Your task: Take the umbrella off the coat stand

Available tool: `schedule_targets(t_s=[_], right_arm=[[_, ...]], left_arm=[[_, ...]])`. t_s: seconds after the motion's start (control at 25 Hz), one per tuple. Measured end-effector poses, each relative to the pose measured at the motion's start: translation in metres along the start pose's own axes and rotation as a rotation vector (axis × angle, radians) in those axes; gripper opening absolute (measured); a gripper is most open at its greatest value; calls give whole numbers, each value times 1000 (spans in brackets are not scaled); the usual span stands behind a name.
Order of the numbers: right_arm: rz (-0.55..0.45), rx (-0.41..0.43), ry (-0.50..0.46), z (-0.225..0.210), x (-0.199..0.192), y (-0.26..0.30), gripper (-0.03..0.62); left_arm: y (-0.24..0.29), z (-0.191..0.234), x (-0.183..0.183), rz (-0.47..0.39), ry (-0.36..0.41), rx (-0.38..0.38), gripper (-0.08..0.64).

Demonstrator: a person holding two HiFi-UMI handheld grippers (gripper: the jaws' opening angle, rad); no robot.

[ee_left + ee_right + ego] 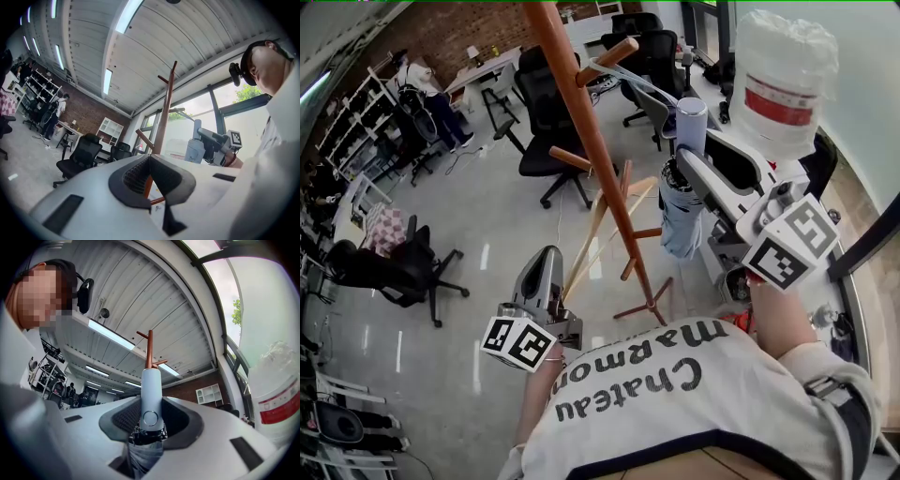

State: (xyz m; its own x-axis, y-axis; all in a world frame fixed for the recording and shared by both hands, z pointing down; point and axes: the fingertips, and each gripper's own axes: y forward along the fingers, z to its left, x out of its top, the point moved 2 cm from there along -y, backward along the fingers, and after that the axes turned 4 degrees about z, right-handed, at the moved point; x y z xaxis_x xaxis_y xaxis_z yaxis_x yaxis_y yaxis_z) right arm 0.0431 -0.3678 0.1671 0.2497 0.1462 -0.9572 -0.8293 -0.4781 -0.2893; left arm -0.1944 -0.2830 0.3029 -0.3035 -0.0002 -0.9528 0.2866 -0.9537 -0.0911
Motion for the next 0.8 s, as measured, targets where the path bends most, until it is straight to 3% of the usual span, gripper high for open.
schedule_targets(t_s=[0.8], right_arm=[[-25, -44, 1, -9, 2, -15, 150]], left_arm=[[4, -2, -4, -2, -2, -18, 25]])
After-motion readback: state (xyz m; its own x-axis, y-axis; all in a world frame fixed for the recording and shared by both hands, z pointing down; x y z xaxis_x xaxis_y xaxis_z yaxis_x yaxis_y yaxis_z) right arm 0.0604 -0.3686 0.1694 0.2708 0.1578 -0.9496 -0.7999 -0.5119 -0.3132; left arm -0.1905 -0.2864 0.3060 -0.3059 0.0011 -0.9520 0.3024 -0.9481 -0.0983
